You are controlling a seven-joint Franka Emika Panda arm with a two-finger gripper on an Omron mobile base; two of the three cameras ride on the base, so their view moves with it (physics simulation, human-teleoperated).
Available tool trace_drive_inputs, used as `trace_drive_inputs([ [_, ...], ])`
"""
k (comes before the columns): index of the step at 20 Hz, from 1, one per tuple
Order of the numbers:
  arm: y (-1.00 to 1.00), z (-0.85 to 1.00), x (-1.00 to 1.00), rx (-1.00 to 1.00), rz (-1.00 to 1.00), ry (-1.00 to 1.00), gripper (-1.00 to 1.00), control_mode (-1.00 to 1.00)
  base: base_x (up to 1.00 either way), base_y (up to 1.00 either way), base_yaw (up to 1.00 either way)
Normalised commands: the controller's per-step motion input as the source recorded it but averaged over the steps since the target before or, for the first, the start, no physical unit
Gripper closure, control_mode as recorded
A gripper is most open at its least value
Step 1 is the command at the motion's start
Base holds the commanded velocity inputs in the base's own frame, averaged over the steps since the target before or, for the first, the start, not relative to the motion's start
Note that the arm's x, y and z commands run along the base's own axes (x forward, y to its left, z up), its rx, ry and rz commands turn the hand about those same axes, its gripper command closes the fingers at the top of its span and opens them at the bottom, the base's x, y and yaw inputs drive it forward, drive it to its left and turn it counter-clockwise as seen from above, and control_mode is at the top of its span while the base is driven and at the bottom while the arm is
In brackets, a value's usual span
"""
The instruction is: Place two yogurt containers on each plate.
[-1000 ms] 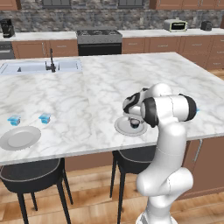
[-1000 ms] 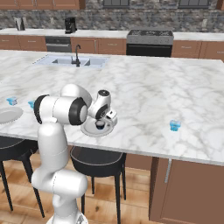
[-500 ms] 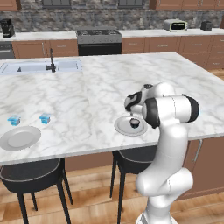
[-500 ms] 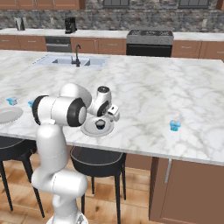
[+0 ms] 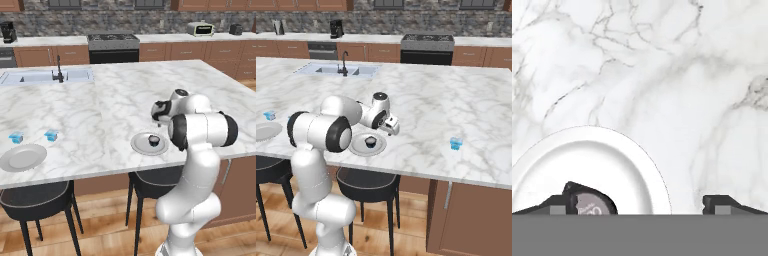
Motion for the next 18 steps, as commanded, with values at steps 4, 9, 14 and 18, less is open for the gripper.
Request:
trace_drive_inputs([
  [4,-0.69,0.26,-0.53,-0.05,0.07,-0.04,-1.0,-1.0,0.0,0.0,0.0],
  [9,-0.78,0.17,-0.53,-0.07,0.13,-0.11,-1.0,-1.0,0.0,0.0,0.0],
  [14,-0.83,0.12,-0.4,-0.06,0.09,-0.07,-1.0,-1.0,0.0,0.0,0.0],
  [18,-0.81,0.02,-0.18,-0.04,0.07,-0.1,-1.0,-1.0,0.0,0.0,0.0],
])
